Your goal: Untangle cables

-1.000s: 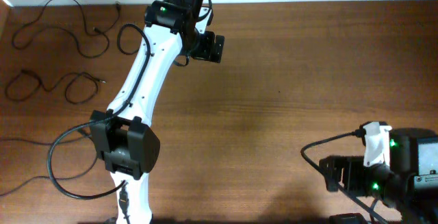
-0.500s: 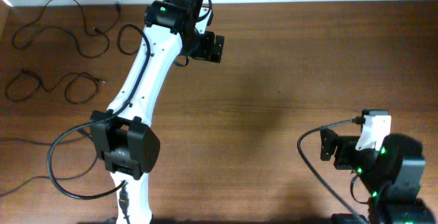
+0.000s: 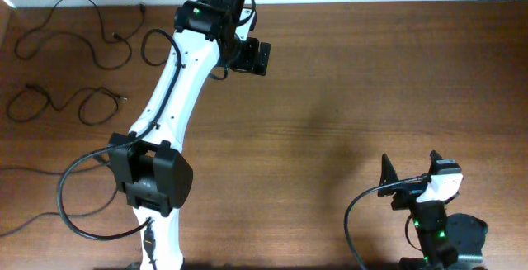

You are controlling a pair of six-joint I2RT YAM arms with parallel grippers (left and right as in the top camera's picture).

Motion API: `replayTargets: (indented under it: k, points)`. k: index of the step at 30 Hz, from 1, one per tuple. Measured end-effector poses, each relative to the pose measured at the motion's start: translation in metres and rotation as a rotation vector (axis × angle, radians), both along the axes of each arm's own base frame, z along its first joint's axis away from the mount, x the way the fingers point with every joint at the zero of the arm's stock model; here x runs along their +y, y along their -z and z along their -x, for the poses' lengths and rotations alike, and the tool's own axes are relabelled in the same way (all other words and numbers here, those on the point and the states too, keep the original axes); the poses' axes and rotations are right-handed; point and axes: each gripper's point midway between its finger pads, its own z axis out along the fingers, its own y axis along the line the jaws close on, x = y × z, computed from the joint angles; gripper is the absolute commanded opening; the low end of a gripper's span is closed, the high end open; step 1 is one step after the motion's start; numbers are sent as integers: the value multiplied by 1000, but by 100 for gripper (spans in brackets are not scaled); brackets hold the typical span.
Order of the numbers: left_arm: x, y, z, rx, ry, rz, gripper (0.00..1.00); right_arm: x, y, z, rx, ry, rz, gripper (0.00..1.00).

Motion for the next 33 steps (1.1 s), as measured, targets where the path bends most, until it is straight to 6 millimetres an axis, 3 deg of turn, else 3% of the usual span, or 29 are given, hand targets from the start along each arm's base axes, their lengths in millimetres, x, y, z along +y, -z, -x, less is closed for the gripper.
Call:
replayTargets:
  k: [7, 12, 20, 33]
  points:
    - [0, 0, 0, 0, 0, 0, 99, 0, -8, -6, -116, -1, 12, 99]
    - [0, 0, 0, 0, 0, 0, 99, -1, 2, -12, -149, -1, 25, 98]
    - [0, 0, 0, 0, 0, 0, 99, -1, 27, -13, -70, -5, 54, 98]
    - [0, 0, 0, 0, 0, 0, 99, -1, 28, -13, -68, -7, 76, 99]
